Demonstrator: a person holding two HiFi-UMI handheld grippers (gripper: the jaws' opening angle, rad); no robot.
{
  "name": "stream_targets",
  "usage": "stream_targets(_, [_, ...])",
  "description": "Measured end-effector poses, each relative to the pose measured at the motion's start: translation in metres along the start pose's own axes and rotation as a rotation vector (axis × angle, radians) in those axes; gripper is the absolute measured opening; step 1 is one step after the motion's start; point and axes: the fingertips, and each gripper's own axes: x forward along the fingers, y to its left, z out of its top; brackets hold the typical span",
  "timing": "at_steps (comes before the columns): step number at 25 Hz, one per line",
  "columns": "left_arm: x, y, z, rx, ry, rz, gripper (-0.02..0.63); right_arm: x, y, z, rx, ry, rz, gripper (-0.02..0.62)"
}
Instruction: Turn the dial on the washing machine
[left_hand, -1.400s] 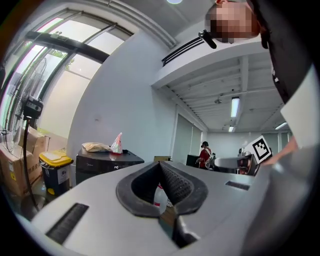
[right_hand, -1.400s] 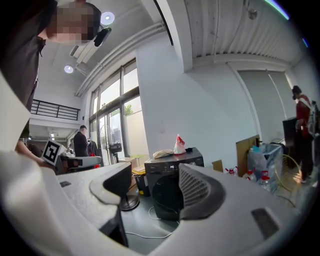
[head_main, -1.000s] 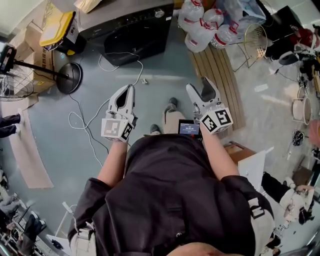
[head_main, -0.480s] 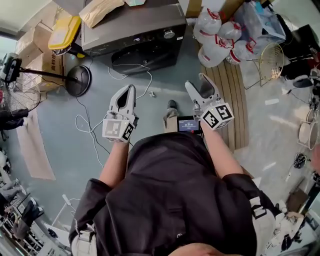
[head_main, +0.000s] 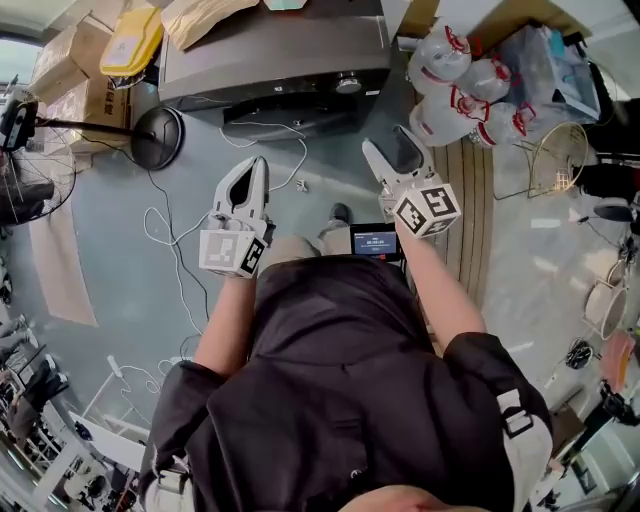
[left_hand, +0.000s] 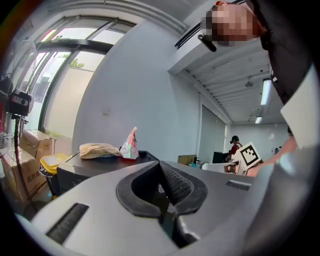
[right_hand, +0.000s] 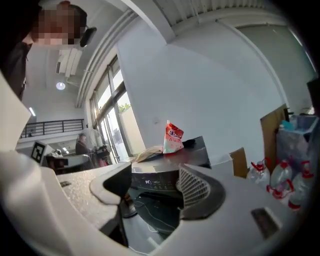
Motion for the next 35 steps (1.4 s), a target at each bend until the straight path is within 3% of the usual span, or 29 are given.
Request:
stream_targets(5, [0.012, 0.009, -0.014, -0.005, 0.023, 0.021, -0.005, 0.041, -0.022, -0.025, -0.114, 0.068, -0.02, 0.299])
stream_targets(7, [0.017, 0.014, -0.022, -0.021, 0.038, 0.021, -0.005, 0.056, -0.027, -0.035, -0.08, 0.083, -0.011, 0.299])
stream_targets(9, [0.024, 0.018, -0.032, -0.036, 0.051, 0.013, -0.005, 0.07, -0.032, -0.046, 0.03, 0.095, 0.014, 0.299])
stream_targets(11, [0.033, 0.021, -0.042, -0.049, 0.065, -0.003, -0.005, 0.083, -0.04, -0.058, 0.251, 0.086, 0.062, 0.299])
stream_targets(13, [0.042, 0.025, -0.052, -0.053, 0.077, -0.014, -0.006, 0.097, -0.049, -0.069, 0.546, 0.044, 0.129, 0.299])
stream_targets(17, [0.048, 0.03, -0.064, -0.066, 0.105, -0.034, -0.005, 0.112, -0.075, -0.091, 1.119, -0.115, 0.195, 0.299])
stream_targets(21, [0.047, 0.036, -0.069, -0.074, 0.127, -0.043, -0.006, 0.131, -0.095, -0.118, 1.424, -0.204, 0.187, 0.299])
stream_targets(24, [0.047, 0.034, -0.073, -0.092, 0.144, -0.059, -0.005, 0.145, -0.102, -0.134, 1.506, -0.222, 0.119, 0.299])
stream_targets(28, [0.052, 0.028, -0.074, -0.103, 0.144, -0.073, -0.005, 0.157, -0.113, -0.144, 1.509, -0.251, 0.002, 0.299])
stream_targets(35, [0.054, 0.03, -0.074, -0.1, 0.141, -0.071, -0.005, 0.171, -0.116, -0.138, 1.506, -0.27, 0.006, 0.299])
